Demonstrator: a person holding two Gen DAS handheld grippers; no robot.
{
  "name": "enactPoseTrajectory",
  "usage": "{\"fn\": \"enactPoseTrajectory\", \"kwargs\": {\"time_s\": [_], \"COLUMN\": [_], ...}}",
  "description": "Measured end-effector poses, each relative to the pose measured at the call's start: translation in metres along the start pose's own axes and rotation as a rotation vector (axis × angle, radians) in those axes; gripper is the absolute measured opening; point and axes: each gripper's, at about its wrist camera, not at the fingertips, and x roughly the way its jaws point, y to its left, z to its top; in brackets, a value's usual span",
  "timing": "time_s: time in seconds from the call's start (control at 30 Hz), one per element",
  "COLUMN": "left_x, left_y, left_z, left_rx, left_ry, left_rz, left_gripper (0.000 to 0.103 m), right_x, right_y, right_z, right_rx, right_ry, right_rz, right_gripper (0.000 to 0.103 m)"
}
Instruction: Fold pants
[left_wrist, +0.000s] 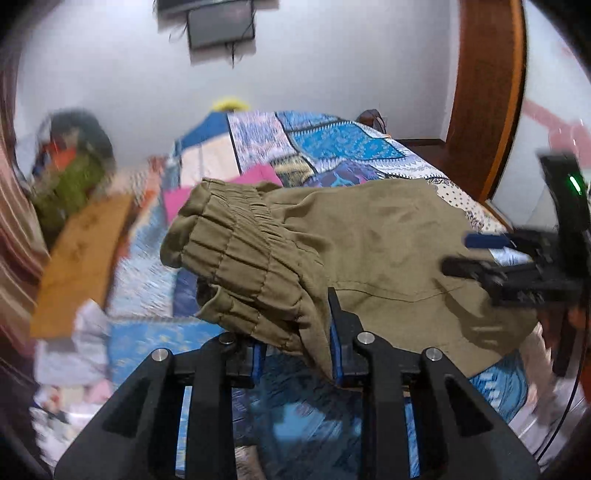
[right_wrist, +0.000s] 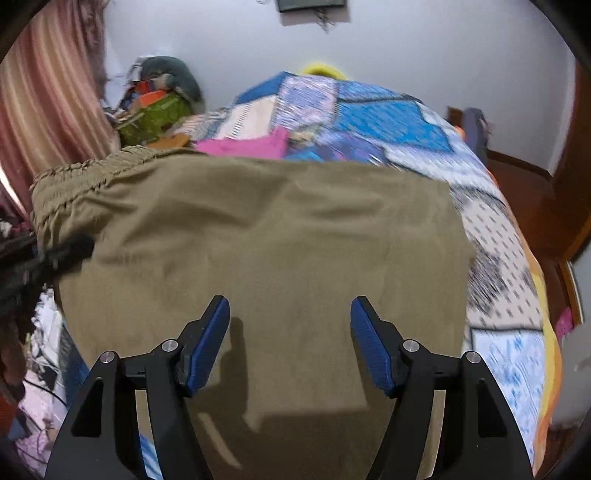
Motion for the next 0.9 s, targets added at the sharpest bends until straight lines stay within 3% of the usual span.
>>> {"fn": "enactPoseTrajectory", "kwargs": {"time_s": [0.17, 0.27, 0.43, 0.7, 0.9], "left_x": [-0.029, -0.036, -0.040, -0.047, -0.047], "left_y": [-0.005, -0.012, -0.023, -0.052, -0.082], "left_z": [-0.004, -0.003, 0.005, 0.022, 0.034], "left_rx": [0.071, 0.089, 0.113, 0.161, 0.193], "left_ry": [-0.053, -0.067, -0.089, -0.121, -0.130], "left_rz": [-0.016, -0.029, -0.022, -0.052, -0.092], "left_gripper": [0.028, 0.028, 0.028, 0.027, 0.027], "right_x": [0.025, 0.035, 0.018, -0.049, -0.052], "right_y": [0.041, 0.056, 0.040, -0.023, -0.053], "right_z": [0.006, -0.004, -0.013, -0.041, -0.074], "right_rx": [-0.098, -0.146, -0.075, 0.047, 0.108], "right_ry": [0.083, 0.125, 0.106, 0.012, 0.062], "right_rz": [0.103, 0.119, 0.140, 0.007, -0.070], "right_gripper": [0.064, 0.064, 0.064, 0.065, 0.065]}}
